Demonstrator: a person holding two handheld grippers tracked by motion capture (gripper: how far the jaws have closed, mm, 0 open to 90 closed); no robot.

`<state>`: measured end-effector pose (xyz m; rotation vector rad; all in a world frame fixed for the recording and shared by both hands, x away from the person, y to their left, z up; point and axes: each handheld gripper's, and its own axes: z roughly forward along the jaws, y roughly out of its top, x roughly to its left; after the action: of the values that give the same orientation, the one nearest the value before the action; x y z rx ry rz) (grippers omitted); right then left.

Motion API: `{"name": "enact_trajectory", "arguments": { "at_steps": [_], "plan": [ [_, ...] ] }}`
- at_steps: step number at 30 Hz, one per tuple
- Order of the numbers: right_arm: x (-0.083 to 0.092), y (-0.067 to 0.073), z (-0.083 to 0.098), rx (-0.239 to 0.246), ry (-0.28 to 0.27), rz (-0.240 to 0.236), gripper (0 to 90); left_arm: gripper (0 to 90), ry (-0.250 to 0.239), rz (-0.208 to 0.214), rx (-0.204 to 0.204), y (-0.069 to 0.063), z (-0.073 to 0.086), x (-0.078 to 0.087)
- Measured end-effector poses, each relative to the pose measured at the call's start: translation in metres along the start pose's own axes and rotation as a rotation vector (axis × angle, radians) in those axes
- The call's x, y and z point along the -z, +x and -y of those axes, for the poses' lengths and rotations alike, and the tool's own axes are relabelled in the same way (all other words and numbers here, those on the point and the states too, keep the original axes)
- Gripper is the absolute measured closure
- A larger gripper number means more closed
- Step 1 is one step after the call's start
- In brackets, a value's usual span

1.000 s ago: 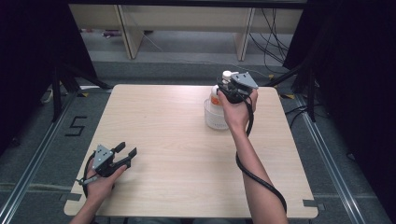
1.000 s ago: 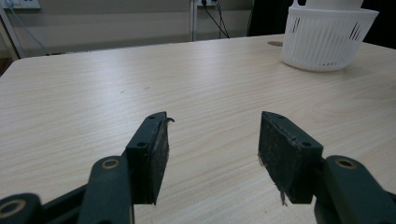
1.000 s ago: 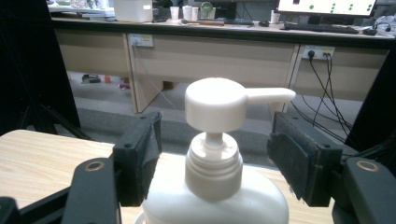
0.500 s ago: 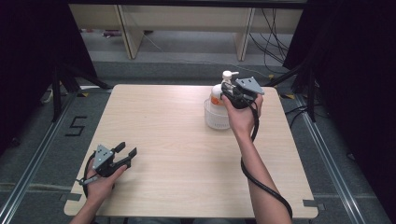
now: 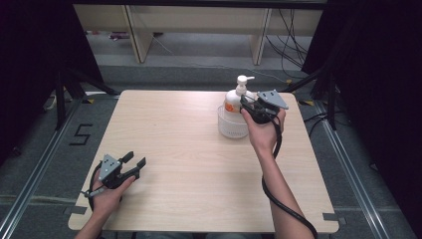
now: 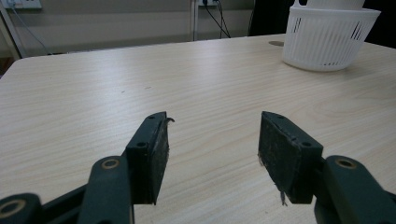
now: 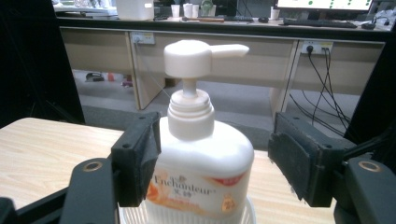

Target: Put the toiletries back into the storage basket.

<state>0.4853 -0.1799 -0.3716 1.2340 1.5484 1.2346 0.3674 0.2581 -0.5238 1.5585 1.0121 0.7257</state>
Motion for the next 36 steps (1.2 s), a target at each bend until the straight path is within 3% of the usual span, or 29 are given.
{"name": "enact_trajectory", "arguments": {
  "at_steps": [9,11,14,20,22,27,28,33,36],
  "plan": [
    [0.014,-0.005,0.010,-0.020,0.015,-0.002,34.1,42.3,0.000,-0.002,-0.001,0.000,0.000,0.000],
    [0.017,-0.008,0.012,-0.001,0.010,-0.006,34.0,42.3,0.000,-0.001,-0.001,0.000,0.000,0.000],
    [0.022,-0.008,0.016,-0.023,0.017,-0.012,34.0,42.3,0.000,-0.002,-0.001,0.000,0.000,0.000],
    [0.033,-0.012,0.024,0.015,0.027,-0.013,33.6,42.3,0.001,-0.003,-0.004,0.000,0.000,0.000],
    [0.037,-0.013,0.027,-0.001,0.029,-0.015,33.4,42.3,0.000,-0.003,-0.002,-0.001,0.000,0.000],
    [0.044,-0.017,0.035,0.014,0.034,-0.035,33.4,42.3,0.001,-0.004,-0.003,-0.001,0.000,0.000],
    [0.047,-0.016,0.037,-0.006,0.044,-0.031,33.3,42.3,0.002,-0.004,-0.003,0.000,0.000,0.000],
    [0.055,-0.023,0.052,0.024,0.046,-0.065,33.3,42.2,0.001,-0.005,-0.001,-0.001,0.000,0.000],
    [0.060,-0.026,0.061,0.016,0.062,-0.055,33.3,42.2,0.012,-0.012,-0.003,-0.002,0.000,0.001]
  ]
}}
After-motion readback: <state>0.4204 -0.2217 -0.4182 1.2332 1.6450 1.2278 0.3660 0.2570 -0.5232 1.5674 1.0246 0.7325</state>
